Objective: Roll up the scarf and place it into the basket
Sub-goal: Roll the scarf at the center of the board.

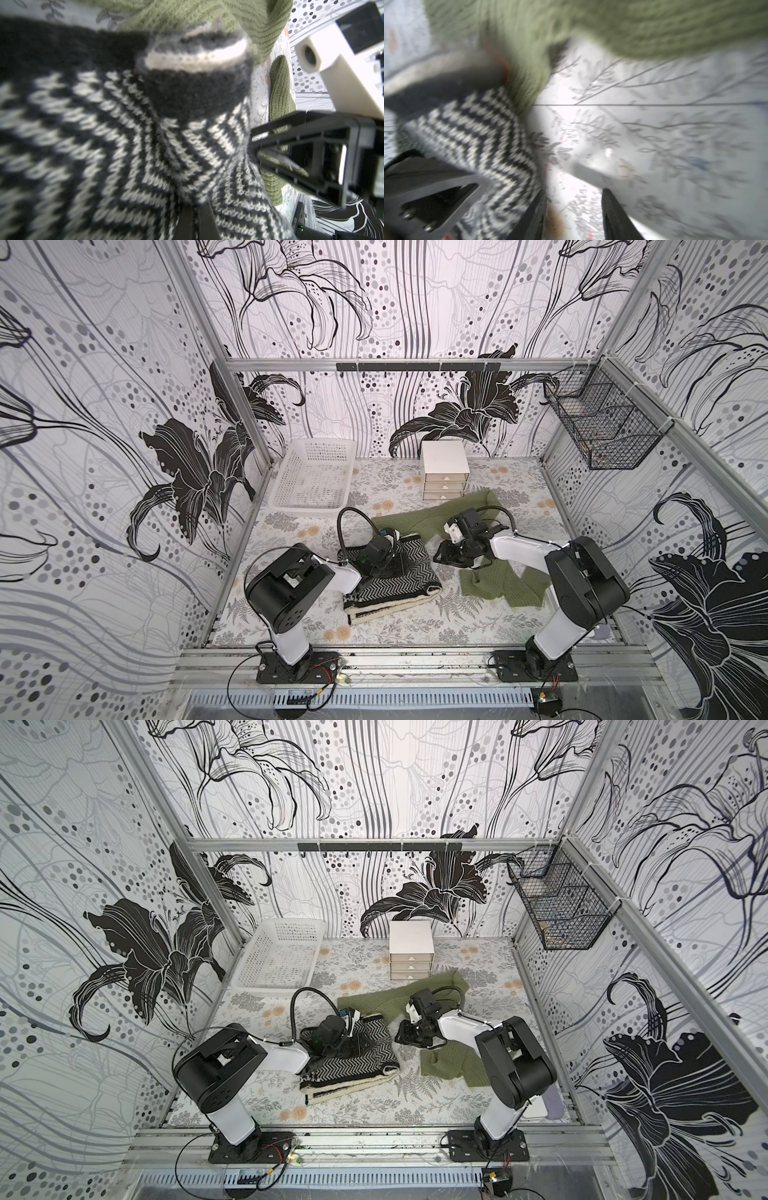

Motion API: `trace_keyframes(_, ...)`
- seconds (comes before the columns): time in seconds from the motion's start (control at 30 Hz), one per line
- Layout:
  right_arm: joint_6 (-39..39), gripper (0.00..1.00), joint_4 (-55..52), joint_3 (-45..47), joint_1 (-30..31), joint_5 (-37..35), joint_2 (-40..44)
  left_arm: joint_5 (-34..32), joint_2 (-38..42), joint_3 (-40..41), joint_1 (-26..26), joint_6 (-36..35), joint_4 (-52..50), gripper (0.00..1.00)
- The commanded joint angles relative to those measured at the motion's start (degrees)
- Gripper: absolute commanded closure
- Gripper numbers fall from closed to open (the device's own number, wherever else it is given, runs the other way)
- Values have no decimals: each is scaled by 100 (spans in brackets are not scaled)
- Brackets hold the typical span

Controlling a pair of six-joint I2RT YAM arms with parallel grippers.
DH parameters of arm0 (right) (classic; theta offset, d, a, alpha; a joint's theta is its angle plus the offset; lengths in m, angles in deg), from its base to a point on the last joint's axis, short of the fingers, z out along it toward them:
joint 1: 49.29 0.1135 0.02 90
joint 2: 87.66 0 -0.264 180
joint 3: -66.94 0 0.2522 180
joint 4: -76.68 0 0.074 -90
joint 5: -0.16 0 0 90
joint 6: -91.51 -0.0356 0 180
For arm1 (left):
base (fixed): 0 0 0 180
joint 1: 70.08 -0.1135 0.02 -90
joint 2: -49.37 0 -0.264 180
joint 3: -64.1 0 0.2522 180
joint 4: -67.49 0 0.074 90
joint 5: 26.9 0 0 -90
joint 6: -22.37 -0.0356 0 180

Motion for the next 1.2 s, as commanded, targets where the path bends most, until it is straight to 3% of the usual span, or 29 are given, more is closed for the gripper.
trace_keyframes(0.0, 413, 54, -827, -166, -17, -565, -285, 109, 139, 241, 21, -150, 106, 100)
trace_keyframes(0.23, 462, 54, -336, -176, -9, 556, -555, 284, 10, 541, 21, -154, 982, 100)
trace_keyframes(0.6, 175, 54, 537, 458, 53, 2208, -98, 478, -752, 778, 3, 85, 2583, 100)
trace_keyframes(0.83, -307, 54, 1385, 733, 153, 2753, 66, 323, -554, 786, 2, -89, 2261, 100)
trace_keyframes(1.17, -1256, 54, 2850, 1043, 215, 2848, 170, 246, -265, 772, 2, -309, 1860, 100)
